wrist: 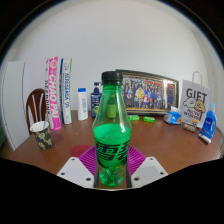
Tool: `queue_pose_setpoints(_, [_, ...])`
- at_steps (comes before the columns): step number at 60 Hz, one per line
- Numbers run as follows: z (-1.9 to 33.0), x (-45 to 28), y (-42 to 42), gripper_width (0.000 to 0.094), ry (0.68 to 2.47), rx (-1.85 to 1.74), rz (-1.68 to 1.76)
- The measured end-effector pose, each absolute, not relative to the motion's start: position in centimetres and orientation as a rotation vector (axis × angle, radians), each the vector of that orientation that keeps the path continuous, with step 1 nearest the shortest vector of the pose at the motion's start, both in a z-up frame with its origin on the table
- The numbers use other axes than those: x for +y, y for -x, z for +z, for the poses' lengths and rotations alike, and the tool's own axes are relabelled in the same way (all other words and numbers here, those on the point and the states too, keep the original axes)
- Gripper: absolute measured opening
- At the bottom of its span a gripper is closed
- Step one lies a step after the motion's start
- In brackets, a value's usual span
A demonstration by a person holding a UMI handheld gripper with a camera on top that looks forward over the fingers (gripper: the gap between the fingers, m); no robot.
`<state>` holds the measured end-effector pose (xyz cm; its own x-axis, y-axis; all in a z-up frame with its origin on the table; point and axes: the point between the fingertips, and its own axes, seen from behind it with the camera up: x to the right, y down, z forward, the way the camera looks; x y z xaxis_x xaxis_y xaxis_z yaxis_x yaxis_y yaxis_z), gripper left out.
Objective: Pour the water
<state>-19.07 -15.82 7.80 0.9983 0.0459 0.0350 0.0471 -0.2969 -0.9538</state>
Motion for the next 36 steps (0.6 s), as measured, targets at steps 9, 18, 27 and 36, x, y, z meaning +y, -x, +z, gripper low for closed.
queue_pose_setpoints(9, [7.9,-15.5,19.4,0.0339,1.870,-0.083,-0.087])
queue_pose_setpoints(18, [9.9,-15.1,19.6,0.0339,1.869,-0.159,-0.211])
queue_pose_setpoints(27, [14.9,-13.4,20.8,0.0339,1.802,-0.383,-0.440])
queue_pose_setpoints(36, [19.4,-10.8,24.2,0.0338,1.674,-0.712,-0.734])
